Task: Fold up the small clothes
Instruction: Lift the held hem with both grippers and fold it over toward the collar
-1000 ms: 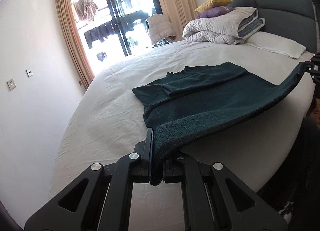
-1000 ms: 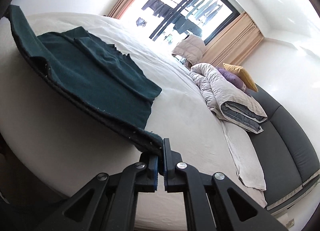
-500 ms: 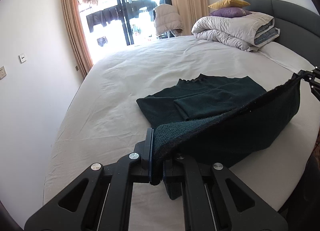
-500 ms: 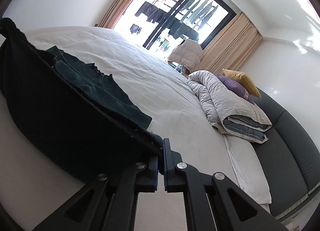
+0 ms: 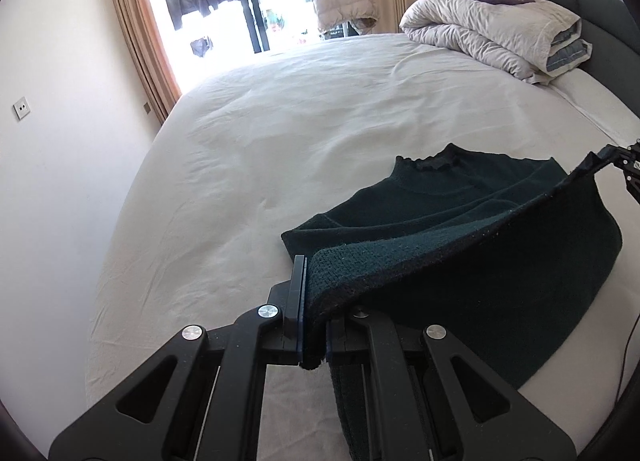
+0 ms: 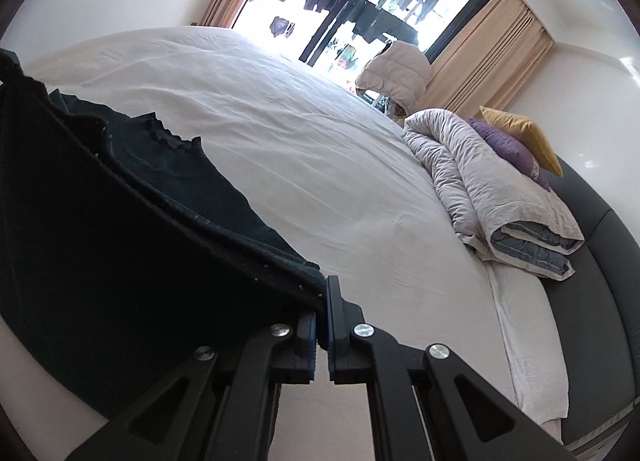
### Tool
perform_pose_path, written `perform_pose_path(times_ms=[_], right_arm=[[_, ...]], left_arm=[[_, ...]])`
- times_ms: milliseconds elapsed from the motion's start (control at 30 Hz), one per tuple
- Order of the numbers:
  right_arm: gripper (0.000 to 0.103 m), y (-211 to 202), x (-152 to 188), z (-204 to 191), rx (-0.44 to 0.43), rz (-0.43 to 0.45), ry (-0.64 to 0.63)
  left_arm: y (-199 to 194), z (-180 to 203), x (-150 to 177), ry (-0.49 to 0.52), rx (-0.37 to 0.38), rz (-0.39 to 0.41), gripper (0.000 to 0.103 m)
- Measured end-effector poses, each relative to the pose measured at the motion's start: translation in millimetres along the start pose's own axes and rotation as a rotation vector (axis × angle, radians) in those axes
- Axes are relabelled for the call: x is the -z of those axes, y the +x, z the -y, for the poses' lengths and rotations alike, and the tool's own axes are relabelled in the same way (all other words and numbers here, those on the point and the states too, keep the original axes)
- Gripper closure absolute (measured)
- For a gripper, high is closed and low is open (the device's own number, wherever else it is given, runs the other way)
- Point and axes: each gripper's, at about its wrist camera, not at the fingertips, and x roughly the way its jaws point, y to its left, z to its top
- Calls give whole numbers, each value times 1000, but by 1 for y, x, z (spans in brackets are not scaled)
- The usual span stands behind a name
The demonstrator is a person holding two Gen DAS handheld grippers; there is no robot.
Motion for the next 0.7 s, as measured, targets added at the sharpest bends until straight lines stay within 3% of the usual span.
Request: perform_pose_path(times_ms=[367, 633, 700], right_arm=[[100, 101, -23, 2, -81, -152, 55], [100, 133, -32, 0, -121, -198, 84], [99, 140, -32, 1, -126, -211, 106]], left_arm=[[116, -7, -31, -23, 5, -143, 98], [159, -8, -34, -39, -12, -192, 98], [168, -7, -28, -41, -25, -217, 93]])
